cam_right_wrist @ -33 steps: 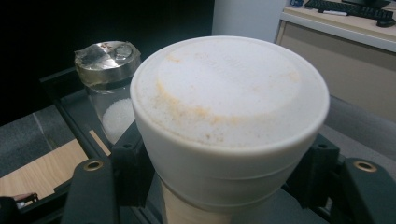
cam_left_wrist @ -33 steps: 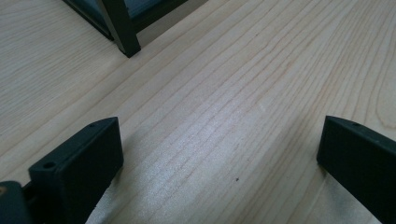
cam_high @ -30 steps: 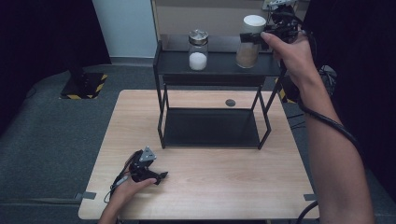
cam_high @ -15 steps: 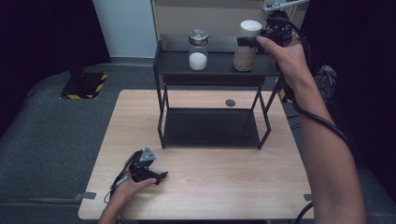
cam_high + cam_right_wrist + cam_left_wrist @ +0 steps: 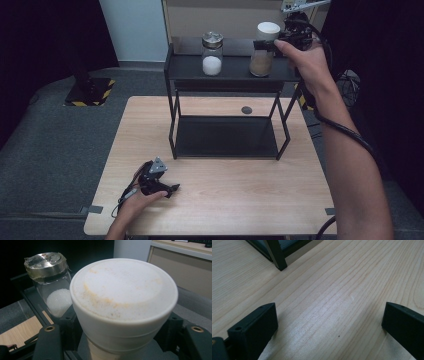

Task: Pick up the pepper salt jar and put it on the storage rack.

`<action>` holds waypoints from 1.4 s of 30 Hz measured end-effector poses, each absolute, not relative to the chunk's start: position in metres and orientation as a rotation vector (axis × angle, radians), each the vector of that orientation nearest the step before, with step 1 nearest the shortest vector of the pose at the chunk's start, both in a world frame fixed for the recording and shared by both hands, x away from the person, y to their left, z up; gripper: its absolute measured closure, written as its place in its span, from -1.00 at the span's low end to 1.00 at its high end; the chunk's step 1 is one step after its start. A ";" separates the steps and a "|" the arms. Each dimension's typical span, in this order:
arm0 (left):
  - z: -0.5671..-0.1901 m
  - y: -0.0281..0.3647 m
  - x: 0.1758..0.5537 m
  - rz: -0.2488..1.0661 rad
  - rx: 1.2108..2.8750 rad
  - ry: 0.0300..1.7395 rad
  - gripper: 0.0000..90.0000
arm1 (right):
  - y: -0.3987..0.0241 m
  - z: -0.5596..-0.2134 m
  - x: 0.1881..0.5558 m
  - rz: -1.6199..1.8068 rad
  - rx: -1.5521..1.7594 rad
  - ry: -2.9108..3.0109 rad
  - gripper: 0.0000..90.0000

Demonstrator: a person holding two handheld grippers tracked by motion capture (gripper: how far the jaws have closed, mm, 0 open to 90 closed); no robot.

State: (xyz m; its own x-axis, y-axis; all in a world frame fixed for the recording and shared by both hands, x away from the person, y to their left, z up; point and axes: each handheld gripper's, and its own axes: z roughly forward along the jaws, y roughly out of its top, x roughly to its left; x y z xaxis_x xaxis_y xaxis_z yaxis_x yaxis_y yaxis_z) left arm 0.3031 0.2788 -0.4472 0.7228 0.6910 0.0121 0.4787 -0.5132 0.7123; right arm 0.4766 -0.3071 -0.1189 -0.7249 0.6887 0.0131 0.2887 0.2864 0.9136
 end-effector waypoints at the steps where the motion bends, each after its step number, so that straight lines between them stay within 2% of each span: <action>1: -0.447 0.279 0.303 0.385 2.213 0.881 -1.00 | -0.307 -0.118 0.477 1.422 0.877 2.178 -0.27; 4: -0.447 0.279 0.303 0.385 2.213 0.881 -1.00 | -0.307 -0.118 0.477 1.422 0.874 2.179 -0.36; 7: -0.447 0.279 0.303 0.384 2.213 0.881 -1.00 | -0.304 -0.114 0.474 1.373 0.873 2.189 -0.59; 14: -0.447 0.278 0.303 0.386 2.210 0.885 -1.00 | -0.310 -0.115 0.455 1.308 0.828 2.172 -0.85; 23: -0.447 0.278 0.302 0.386 2.209 0.886 -1.00 | -0.321 -0.117 0.433 1.313 0.821 2.147 -0.88; 42: -0.448 0.278 0.301 0.389 2.207 0.892 -1.00 | -0.312 -0.114 0.398 1.278 0.807 2.159 -0.89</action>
